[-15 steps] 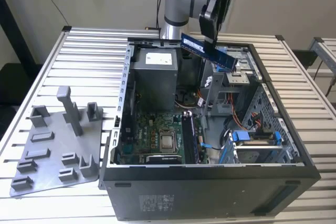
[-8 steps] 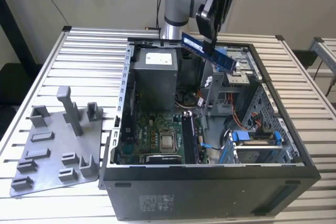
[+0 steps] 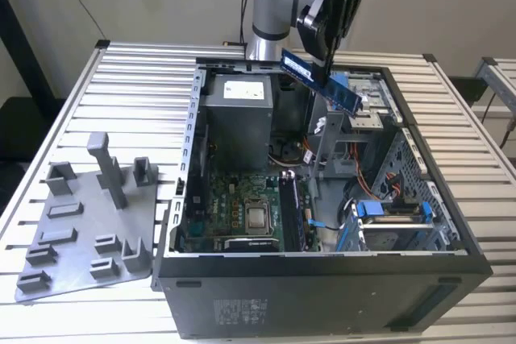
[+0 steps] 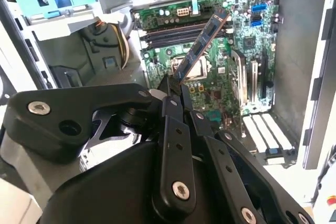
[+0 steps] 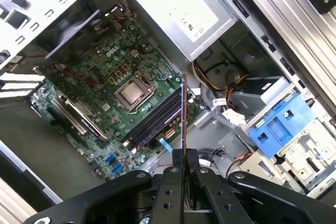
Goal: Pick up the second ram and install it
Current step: 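Insert the second ram into the second slot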
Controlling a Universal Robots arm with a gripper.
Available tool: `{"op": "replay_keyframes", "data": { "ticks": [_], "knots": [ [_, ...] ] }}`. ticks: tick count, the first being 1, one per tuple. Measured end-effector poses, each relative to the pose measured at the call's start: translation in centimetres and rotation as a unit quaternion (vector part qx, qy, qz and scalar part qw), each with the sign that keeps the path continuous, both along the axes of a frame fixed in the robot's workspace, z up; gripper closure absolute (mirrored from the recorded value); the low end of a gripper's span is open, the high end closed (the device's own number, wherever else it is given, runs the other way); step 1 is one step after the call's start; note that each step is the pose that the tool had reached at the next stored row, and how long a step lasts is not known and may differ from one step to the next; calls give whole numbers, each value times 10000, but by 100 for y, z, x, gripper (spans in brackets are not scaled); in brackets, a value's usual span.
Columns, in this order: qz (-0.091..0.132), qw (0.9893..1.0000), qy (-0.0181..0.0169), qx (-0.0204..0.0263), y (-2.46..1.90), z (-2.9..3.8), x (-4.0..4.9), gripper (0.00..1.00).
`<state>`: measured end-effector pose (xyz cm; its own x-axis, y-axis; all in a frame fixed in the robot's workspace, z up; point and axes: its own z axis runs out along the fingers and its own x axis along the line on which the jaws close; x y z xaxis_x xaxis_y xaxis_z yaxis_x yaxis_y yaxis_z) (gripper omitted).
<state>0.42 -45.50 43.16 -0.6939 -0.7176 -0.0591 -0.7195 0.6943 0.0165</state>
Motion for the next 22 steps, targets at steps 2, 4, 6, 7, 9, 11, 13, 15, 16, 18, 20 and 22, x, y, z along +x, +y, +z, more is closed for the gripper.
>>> {"op": "replay_keyframes", "data": {
  "ticks": [2, 4, 6, 7, 9, 11, 13, 15, 16, 18, 20, 22],
  "knots": [
    [-96, 10000, 0, -1, 0, -5, 0, 86],
    [-200, 9998, 0, -1, 0, -11, 0, 86],
    [-317, 9995, 0, -1, 0, -17, 0, 86],
    [-381, 9993, 0, -1, 0, -20, 0, 86],
    [-507, 9987, 0, -1, 0, -28, 0, 86],
    [-628, 9980, 0, -1, 0, -34, 0, 86],
    [-748, 9972, 0, -1, 0, -41, 0, 86],
    [-868, 9962, 0, -1, 0, -49, 0, 86],
    [-929, 9957, 0, -1, 0, -54, 0, 86],
    [-1055, 9944, 1, -1, 0, -62, 0, 86],
    [-1163, 9932, 9, -2, 0, -67, 0, 86],
    [-1208, 9927, 54, -9, 0, -69, -1, 86]
  ]
}}
